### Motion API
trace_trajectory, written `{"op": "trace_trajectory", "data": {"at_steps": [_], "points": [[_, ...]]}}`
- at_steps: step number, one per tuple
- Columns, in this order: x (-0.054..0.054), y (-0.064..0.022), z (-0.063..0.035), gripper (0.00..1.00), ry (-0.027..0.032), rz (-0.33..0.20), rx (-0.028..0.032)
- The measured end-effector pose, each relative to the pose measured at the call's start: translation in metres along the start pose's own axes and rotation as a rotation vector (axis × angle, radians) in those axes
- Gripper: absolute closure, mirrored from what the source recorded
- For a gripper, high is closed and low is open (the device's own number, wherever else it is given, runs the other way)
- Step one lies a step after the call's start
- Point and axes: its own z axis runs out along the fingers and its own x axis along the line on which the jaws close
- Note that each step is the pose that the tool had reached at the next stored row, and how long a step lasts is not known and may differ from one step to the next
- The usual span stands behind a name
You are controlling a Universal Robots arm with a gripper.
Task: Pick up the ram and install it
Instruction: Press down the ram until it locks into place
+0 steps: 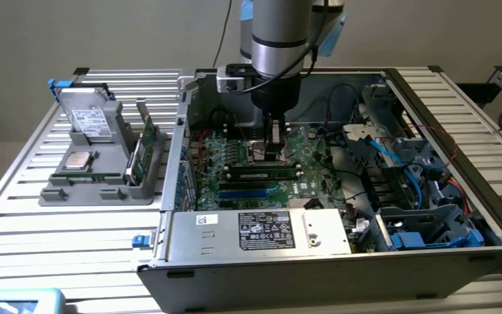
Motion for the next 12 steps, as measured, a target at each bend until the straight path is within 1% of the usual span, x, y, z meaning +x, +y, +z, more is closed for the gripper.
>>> {"op": "trace_trajectory", "data": {"at_steps": [8, 12], "points": [[-0.0001, 0.0, 0.0007, 0.89, 0.0018, 0.13, -0.0113], [-0.0001, 0.0, 0.0008, 0.89, 0.0019, 0.187, -0.0163]]}}
